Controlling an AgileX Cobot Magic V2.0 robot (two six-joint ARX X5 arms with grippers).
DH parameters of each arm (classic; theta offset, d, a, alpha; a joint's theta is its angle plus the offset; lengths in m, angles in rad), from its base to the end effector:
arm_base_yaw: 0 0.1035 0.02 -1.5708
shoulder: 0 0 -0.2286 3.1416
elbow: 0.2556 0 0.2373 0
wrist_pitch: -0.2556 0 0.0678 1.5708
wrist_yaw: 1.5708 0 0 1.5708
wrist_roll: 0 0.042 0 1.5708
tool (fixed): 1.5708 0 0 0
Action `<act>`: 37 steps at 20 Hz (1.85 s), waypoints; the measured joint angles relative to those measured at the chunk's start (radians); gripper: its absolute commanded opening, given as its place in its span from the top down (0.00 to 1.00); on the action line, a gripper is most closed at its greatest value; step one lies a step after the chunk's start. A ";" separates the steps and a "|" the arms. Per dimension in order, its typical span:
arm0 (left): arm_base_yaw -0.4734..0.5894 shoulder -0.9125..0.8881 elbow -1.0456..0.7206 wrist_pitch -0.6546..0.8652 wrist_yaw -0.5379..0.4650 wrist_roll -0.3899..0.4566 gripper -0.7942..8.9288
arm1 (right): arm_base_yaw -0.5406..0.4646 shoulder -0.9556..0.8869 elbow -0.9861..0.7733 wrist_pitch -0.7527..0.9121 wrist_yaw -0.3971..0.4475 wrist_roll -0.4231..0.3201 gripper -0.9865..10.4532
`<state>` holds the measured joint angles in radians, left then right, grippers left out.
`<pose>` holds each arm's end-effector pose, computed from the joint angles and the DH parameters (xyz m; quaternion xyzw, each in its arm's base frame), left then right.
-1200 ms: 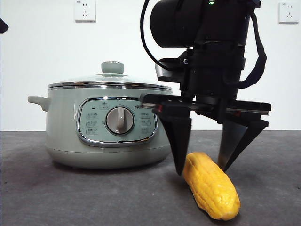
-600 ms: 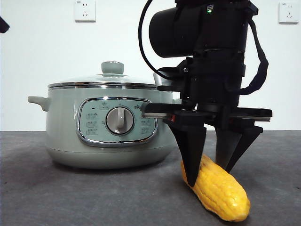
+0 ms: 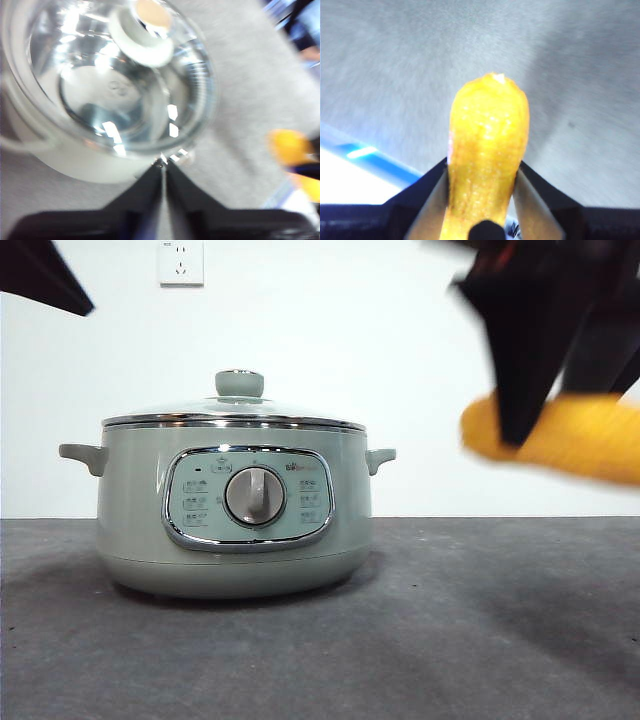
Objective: Pick up the corn,open the lid,put the corn in the pot,close the lid
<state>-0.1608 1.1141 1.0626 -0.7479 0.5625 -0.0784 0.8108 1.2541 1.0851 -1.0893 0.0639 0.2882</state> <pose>0.2171 -0.0579 0.2827 -0.1113 0.3938 -0.3107 0.8579 0.1528 0.1569 0.2369 -0.1385 0.5699 0.2154 0.7808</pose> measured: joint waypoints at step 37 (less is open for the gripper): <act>-0.323 0.745 0.829 -0.343 -0.537 0.191 0.80 | 0.000 -0.362 0.000 -0.145 0.018 -0.030 0.92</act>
<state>-0.4839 1.8587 1.8912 -1.0904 0.0257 0.1123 0.8112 0.8925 1.0851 -1.2339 0.0822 0.2581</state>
